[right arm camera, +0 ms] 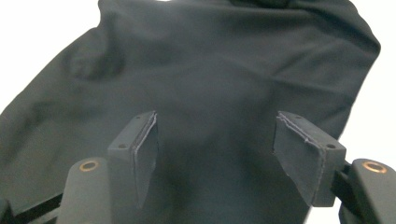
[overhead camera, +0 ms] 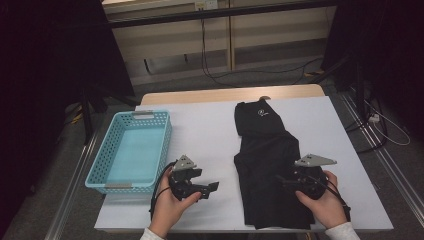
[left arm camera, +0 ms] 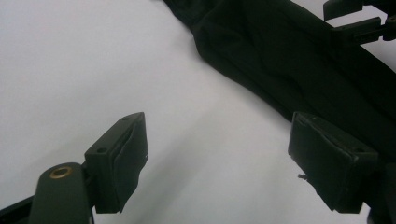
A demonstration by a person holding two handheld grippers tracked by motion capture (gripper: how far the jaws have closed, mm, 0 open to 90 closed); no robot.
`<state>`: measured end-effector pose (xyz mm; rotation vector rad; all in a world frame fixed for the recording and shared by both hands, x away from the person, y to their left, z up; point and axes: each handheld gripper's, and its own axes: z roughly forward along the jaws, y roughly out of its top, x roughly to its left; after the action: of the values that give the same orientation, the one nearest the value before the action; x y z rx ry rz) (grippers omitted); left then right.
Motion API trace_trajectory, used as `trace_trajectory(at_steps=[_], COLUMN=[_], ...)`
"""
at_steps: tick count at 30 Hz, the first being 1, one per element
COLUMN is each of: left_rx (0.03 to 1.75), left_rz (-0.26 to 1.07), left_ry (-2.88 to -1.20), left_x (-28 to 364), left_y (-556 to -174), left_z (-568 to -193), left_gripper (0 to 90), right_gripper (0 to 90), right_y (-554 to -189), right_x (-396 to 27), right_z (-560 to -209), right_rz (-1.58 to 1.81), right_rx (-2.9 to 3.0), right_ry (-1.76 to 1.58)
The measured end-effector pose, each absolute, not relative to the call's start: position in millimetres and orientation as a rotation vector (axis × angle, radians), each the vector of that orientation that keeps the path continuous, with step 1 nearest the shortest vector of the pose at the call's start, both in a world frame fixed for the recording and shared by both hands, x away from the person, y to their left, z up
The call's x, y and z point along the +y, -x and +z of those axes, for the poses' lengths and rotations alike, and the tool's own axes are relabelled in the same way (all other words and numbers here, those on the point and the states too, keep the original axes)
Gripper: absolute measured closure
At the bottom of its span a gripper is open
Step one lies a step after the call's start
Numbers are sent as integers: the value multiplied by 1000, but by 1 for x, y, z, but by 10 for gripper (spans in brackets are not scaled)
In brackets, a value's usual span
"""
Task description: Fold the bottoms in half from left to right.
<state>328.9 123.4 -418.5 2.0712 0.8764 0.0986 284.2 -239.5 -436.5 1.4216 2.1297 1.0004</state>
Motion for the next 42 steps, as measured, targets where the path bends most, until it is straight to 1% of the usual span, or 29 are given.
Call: trace_trajectory(at_steps=[12,18,27,28,29,30,34,35,38,40,41,42], left_rx=[859,862,860,864,864,864,866,865,866,864,865,864], left_rz=[95,98,90,87,92,88,79,77,79,79,80,81], left_ry=[-2084,-2091,-2087,-2089,-2092,-2097,-2096,-2096,-2106,-2107,-2105,-2105], left_x=[117,115,113,113,114,114,111,111,109,109,109,108], left_y=[-332,-335,-337,-337,-337,-337,-336,-336,-335,-335,-335,-335], left_z=[-419,-421,-421,-421,-422,-422,-423,-424,-425,-425,-425,-425], left_gripper=[195,195,192,192,192,192,191,191,191,191,191,191], right_gripper=[348,360,436,467,536,570,607,630,715,803,874,874], right_y=[-275,-272,-269,-268,-268,-268,-267,-267,-267,-266,-266,-265], right_x=[-268,-274,-275,-274,-273,-272,-265,-263,-261,-260,-259,-257], right_z=[-444,-446,-450,-450,-448,-448,-448,-448,-449,-449,-449,-449], right_rz=[917,910,874,866,872,894,891,885,903,921,934,939], right_rx=[2066,2052,2085,2105,2120,2131,2143,2141,2141,2144,2148,2151], right_ry=[-1522,-1544,-1562,-1546,-1547,-1548,-1542,-1548,-1560,-1568,-1571,-1585])
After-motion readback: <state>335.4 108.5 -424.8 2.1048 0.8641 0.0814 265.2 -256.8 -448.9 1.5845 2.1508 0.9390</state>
